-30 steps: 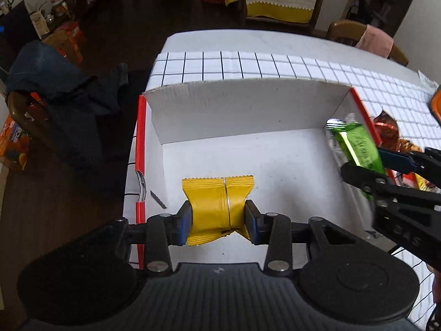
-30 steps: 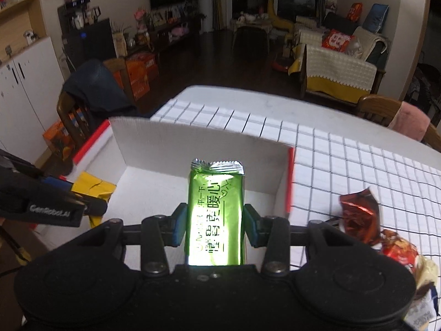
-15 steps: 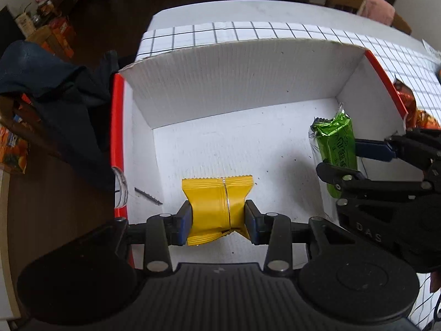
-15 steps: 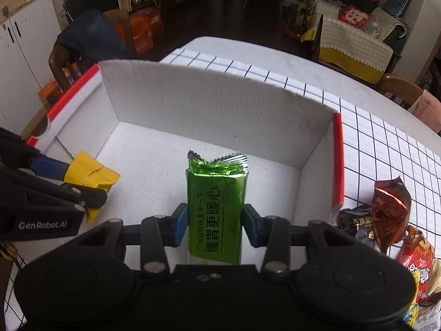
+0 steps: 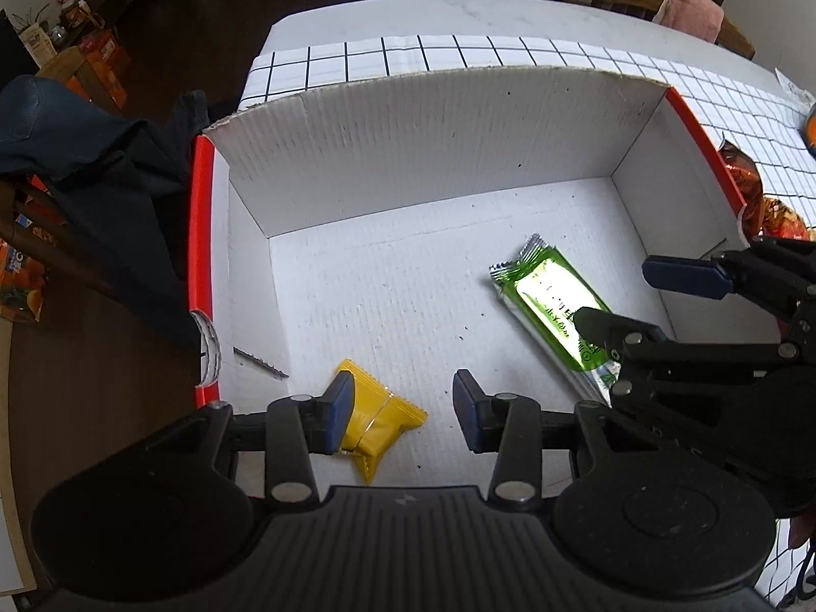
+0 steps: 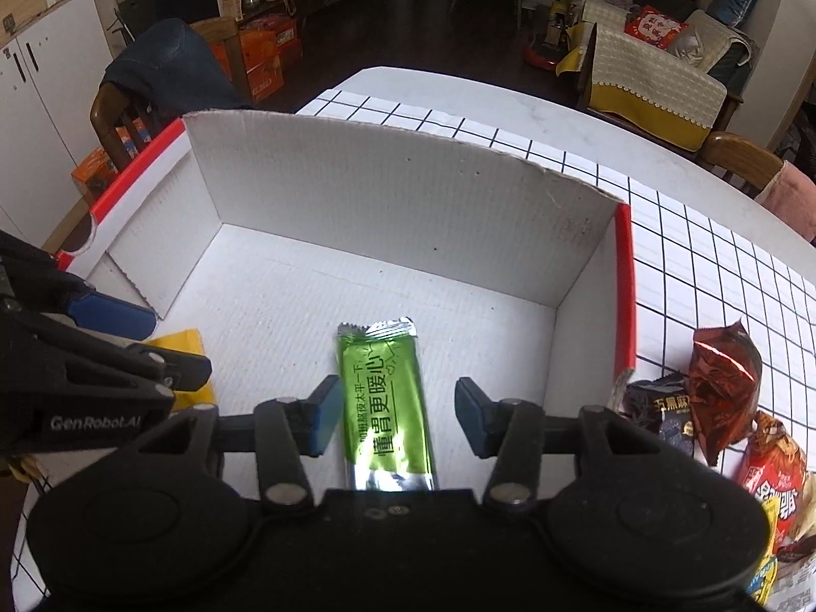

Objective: Organize snacks
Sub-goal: 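Open both tools to drop the yellow wafer and green bar into the box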

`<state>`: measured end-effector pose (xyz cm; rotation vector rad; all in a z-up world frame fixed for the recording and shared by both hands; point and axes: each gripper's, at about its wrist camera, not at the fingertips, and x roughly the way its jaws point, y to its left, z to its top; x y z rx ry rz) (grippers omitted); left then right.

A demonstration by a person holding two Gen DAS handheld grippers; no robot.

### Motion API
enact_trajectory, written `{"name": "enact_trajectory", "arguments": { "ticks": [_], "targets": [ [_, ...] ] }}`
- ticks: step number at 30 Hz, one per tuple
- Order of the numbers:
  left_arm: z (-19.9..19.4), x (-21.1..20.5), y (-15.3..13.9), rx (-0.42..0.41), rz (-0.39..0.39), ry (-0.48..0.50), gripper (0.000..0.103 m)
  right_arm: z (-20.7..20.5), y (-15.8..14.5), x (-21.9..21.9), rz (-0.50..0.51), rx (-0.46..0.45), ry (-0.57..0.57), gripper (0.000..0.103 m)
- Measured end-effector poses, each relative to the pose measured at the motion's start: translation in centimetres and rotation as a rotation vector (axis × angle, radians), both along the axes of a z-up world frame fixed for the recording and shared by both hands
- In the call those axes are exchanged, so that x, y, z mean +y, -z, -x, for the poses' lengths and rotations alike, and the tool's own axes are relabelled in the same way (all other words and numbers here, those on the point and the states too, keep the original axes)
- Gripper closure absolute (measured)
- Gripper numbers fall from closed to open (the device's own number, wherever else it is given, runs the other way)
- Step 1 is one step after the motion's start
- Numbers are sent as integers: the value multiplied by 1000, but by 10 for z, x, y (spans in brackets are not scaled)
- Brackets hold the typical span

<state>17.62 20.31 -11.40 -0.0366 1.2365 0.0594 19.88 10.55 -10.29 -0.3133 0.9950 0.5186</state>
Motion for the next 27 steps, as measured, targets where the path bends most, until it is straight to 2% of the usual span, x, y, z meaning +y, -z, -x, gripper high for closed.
{"name": "enact_trajectory", "arguments": {
  "ticks": [17, 20, 27],
  "targets": [
    [34, -13, -51, -147, 35, 22, 49, 31, -52, -37, -156, -65, 44, 38],
    [41, -18, -62, -182, 39, 32, 44, 40, -62, -47, -182, -81, 51, 36],
    [59, -38, -83, -254, 49, 63, 34, 61, -84, -77, -245, -121, 79, 24]
  ]
}}
